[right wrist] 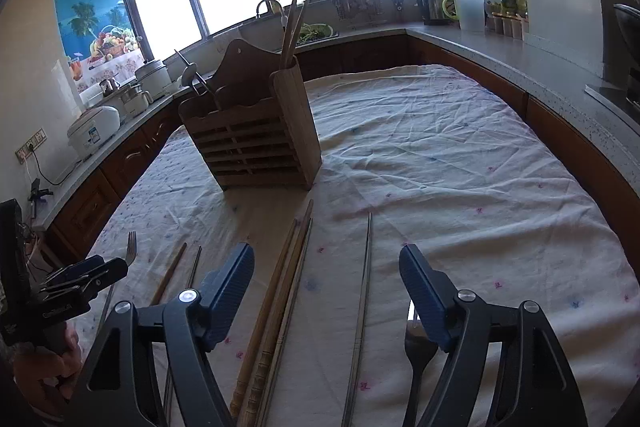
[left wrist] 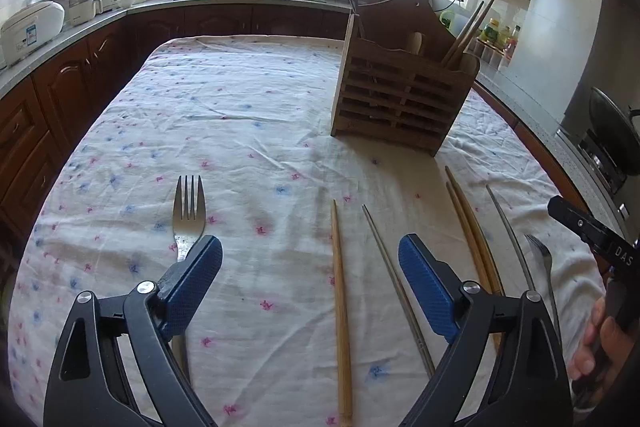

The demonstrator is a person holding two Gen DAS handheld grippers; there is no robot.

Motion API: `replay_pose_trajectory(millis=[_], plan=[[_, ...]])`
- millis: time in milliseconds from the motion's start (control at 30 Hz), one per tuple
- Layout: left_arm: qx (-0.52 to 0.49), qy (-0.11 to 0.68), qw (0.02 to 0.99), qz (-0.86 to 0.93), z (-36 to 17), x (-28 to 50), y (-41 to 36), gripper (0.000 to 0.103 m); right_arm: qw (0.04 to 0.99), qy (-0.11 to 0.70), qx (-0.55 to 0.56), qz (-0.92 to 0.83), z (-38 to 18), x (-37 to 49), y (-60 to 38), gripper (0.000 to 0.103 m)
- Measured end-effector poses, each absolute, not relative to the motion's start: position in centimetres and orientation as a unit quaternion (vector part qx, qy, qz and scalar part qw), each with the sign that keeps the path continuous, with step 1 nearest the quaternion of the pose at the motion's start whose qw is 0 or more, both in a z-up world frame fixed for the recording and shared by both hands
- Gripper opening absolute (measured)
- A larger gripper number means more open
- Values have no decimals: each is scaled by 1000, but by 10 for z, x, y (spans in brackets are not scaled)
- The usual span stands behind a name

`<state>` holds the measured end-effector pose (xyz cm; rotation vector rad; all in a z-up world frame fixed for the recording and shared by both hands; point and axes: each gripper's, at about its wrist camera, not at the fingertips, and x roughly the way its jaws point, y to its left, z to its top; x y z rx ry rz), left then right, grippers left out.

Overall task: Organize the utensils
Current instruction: 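Withdraw both open tools from the holder back over the remaining utensils, then grasp a wooden chopstick with the left tool while the right tool grasps a steel chopstick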

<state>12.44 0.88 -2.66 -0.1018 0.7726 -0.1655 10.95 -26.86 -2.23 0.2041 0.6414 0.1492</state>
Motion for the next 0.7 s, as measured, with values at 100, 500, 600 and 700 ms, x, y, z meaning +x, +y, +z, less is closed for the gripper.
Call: replay_pose_trajectory(millis=[100,500,600,700], plan=[[-42,395,913,-93,-33,132,3,79,936,329,101,71,-29,117,-269,61],[-7,442,890,-111,-51,162,-15,48,916,387,84,55,-47,163,-275,35],[-7,452,885,-113,-55,167,-17,45,909,406,78,50,-55,176,-276,31],[-7,463,879,-115,-61,172,-18,45,905,418,71,42,-60,187,-276,30]])
